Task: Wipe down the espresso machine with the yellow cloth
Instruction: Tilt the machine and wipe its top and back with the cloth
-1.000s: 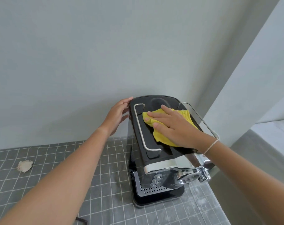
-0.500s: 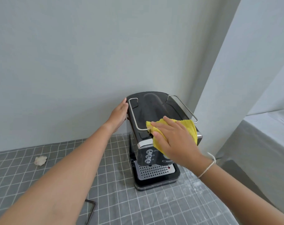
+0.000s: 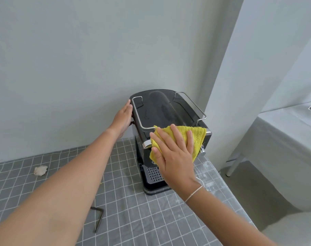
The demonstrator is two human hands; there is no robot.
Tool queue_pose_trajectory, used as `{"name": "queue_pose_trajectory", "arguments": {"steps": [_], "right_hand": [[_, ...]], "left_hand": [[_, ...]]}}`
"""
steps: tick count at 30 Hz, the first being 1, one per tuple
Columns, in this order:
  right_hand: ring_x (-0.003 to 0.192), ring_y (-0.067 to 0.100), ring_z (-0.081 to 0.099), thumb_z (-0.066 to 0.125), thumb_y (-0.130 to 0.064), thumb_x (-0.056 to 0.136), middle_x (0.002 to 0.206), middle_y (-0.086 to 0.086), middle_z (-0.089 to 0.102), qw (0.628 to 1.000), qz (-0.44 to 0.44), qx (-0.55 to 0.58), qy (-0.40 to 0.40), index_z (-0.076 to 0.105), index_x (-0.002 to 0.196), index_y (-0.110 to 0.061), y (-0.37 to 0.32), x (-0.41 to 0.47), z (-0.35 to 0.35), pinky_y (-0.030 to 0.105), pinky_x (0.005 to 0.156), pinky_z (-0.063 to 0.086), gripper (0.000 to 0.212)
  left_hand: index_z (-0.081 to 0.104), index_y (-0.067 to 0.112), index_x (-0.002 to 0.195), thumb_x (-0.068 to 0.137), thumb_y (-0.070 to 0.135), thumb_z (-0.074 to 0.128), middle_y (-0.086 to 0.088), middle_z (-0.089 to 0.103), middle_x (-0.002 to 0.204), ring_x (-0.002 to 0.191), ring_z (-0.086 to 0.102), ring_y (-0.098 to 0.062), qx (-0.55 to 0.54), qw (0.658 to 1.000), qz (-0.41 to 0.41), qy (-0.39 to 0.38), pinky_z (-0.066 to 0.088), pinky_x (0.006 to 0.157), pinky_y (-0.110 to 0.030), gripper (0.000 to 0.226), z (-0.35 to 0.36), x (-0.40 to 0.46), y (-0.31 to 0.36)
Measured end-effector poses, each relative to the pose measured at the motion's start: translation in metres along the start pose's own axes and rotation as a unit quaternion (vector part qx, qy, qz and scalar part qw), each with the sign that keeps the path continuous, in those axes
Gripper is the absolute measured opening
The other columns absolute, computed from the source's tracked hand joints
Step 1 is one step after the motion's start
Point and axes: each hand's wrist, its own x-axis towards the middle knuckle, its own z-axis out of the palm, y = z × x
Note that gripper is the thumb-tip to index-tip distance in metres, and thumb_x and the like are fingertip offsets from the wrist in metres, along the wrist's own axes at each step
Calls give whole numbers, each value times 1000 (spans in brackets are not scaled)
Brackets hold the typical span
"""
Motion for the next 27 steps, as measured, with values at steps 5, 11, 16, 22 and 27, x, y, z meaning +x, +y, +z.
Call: {"name": "queue_pose_trajectory", "arguments": {"steps": [5, 11, 16, 22, 27], "right_hand": [[132, 22, 34, 22, -41, 100, 126, -8, 61, 1000, -14, -10, 13, 62, 120, -29, 2, -2, 2, 50, 112, 12, 47], [130, 22, 37, 32, -38, 99, 123, -13, 62, 987, -157, -12, 8, 67, 111, -30, -15, -18, 20, 48, 113, 14, 37], [112, 19, 52, 25, -34, 101, 89, -5, 69, 974, -196, 110, 9, 68, 85, -19, 9, -70, 16, 36, 104, 32, 48], [55, 12, 53, 39, -35, 88, 63, -9, 56, 982, -154, 82, -67, 52, 73, -25, 51, -92, 26, 24, 61, 32, 23], [52, 9, 55, 37, -38, 85, 61, -12, 58, 981, -124, 66, -134, 63, 68, -27, 68, -126, 41, 20, 51, 44, 33]], "left_hand": [[34, 43, 138, 91, 54, 29, 13, 40, 146, 131, 42, -12, 11, 1000, -16, 14, 40, 105, -35, 48, 2, -3, 1], [43, 37, 135, 95, 48, 29, 11, 55, 132, 117, 55, -11, -3, 999, -46, 27, 48, 78, -22, 43, 2, -20, 9], [36, 28, 142, 95, 52, 33, 8, 43, 144, 117, 55, -17, -11, 993, -82, 83, 51, 88, -29, 52, -3, -65, 3], [31, 16, 144, 95, 49, 38, 2, 38, 147, 118, 55, -23, -17, 993, -80, 81, 48, 97, -37, 59, 2, -70, 11], [38, 18, 140, 95, 44, 42, 2, 46, 141, 113, 57, -24, -45, 988, -89, 116, 51, 77, -28, 52, 16, -93, 11]]}}
